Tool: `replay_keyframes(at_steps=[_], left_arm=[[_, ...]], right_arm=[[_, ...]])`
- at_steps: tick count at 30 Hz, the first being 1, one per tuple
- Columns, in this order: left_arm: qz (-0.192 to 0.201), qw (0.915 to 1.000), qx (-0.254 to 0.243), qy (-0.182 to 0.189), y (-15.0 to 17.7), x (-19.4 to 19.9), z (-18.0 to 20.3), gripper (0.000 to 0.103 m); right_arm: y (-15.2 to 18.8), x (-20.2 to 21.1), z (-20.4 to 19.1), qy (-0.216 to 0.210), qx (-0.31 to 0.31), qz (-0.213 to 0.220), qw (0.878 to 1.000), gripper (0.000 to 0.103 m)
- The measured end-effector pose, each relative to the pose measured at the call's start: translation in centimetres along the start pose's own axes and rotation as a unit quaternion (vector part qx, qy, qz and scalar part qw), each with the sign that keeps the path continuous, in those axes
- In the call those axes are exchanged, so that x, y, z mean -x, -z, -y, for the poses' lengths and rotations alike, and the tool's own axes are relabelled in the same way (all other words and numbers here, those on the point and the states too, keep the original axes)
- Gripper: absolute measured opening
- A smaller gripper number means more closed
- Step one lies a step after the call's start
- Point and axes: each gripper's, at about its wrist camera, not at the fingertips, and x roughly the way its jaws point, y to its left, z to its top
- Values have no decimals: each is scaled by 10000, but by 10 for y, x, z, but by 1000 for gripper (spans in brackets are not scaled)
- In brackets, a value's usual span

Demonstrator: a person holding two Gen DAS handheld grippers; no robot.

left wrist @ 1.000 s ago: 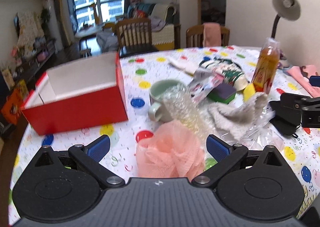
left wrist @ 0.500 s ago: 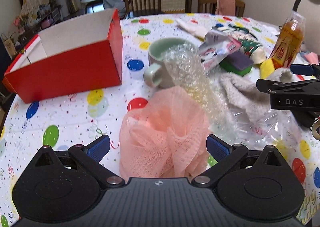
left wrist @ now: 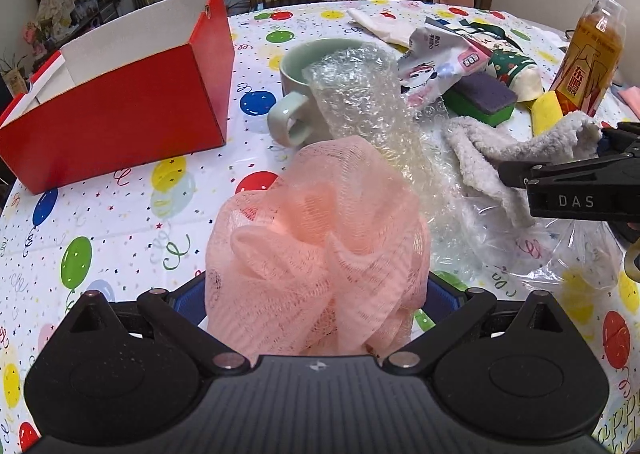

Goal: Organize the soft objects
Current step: 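Grasp the pink mesh puff with the left gripper while the right grasps the white fuzzy cloth, then carry both soft items into the red box and open both grippers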

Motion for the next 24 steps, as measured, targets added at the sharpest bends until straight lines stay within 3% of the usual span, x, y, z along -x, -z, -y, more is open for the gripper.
replay_keyframes(at_steps=[5,10,15,18,24], left_arm=[[18,10000,60,25,-2,-1,0,96],[2,9998,175,105,-5,-1,-4,73],[96,9997,178,108,-9,2,-5,51],[139,9997,181,76,-13,5,-6,44],[253,9993,270,-93,-17,14,-15,42]], right_arm=[[1,0,1,30,63,-78,9999,68],[-1,3,4,-61,41,-83,9999,50],[-3,8,6,-81,12,-24,10000,39],[-4,13,7,-99,21,58,9999,34],[-10,26,11,-116,-102,245,9996,29]])
